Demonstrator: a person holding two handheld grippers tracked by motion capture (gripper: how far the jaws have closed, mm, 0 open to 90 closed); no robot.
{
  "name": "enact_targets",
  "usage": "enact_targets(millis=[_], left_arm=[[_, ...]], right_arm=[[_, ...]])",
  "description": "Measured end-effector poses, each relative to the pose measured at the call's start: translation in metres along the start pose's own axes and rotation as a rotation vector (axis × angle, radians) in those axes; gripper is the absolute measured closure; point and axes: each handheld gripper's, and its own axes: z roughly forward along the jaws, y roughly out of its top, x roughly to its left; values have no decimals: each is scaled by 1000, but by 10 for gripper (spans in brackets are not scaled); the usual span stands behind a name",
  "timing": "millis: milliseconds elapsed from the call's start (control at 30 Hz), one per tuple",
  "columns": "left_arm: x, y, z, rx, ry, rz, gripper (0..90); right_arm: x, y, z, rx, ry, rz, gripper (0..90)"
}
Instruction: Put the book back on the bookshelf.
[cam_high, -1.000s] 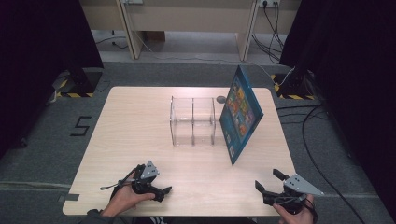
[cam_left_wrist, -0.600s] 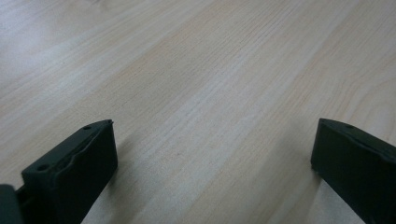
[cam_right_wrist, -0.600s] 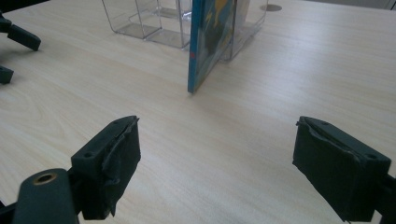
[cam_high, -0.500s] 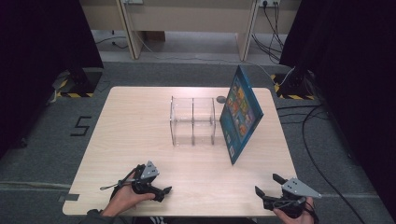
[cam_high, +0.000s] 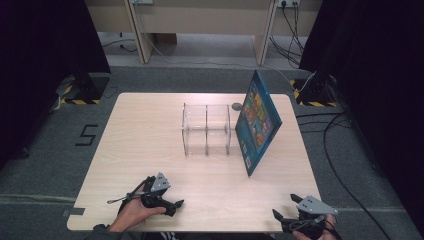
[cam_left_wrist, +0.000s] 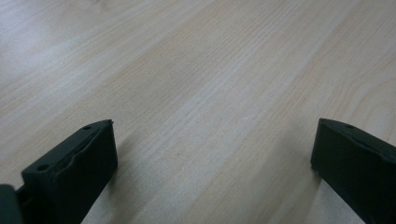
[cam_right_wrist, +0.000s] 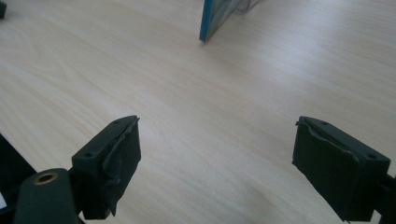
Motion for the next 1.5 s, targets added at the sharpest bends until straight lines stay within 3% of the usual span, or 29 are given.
enact_targets(millis=[333,600,767,1000,1500], left_arm=[[0,0,0,0,-1,2,0],[0,0,0,1,-2,2,0],[0,0,0,0,-2,2,0],[0,0,0,0,-2,2,0],[0,0,0,0,-1,2,0]], right_arm=[[-2,-8,-1,69,-7,1,159],[1,-14,4,177,-24,-57,158],[-1,-17,5,165,3,16,149],[-4,-21,3,147,35,-13,142],[-4,-21,3,146,35,-14,141]])
